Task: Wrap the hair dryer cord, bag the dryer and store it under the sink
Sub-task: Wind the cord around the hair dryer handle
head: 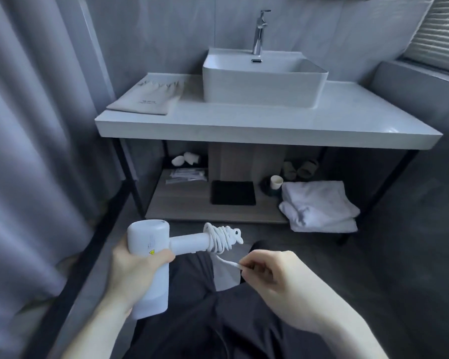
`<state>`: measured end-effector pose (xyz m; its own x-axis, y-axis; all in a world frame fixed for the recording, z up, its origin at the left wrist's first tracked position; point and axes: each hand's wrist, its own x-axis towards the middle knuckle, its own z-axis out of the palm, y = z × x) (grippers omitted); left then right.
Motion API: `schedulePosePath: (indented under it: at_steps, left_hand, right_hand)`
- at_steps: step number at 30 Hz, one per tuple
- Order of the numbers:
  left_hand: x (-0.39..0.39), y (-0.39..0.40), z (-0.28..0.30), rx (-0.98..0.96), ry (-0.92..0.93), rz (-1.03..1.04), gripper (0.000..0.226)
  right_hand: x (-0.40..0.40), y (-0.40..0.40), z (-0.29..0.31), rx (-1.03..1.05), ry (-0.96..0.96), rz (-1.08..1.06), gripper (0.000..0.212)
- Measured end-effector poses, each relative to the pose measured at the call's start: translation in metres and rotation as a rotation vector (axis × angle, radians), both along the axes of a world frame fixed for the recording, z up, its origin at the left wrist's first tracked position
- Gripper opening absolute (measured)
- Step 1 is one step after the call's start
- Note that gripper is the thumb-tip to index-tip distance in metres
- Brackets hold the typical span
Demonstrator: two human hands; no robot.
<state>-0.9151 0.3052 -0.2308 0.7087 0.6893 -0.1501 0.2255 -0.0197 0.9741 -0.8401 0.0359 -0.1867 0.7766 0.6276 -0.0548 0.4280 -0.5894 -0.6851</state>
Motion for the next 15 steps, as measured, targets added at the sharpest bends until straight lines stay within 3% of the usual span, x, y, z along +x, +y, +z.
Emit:
schedulePosePath:
  at_steps: [7, 12, 15]
  left_hand:
    - [-0.005, -0.014, -0.010, 0.079, 0.020, -0.128, 0.052]
    - [-0.006, -0.022, -0.013, 0.105, 0.025, -0.210, 0.051]
    - [-0.009, -0.025, -0.017, 0.165, 0.014, -0.292, 0.051]
  right_hand:
    - [0.010, 0.003, 0.015, 0.172, 0.083, -0.057, 0.018]
    - [0.028, 0.005, 0.021, 0.410, 0.545, -0.104, 0.009]
    - [0.036, 0.005, 0.017, 0.472, 0.671, -0.143, 0.015]
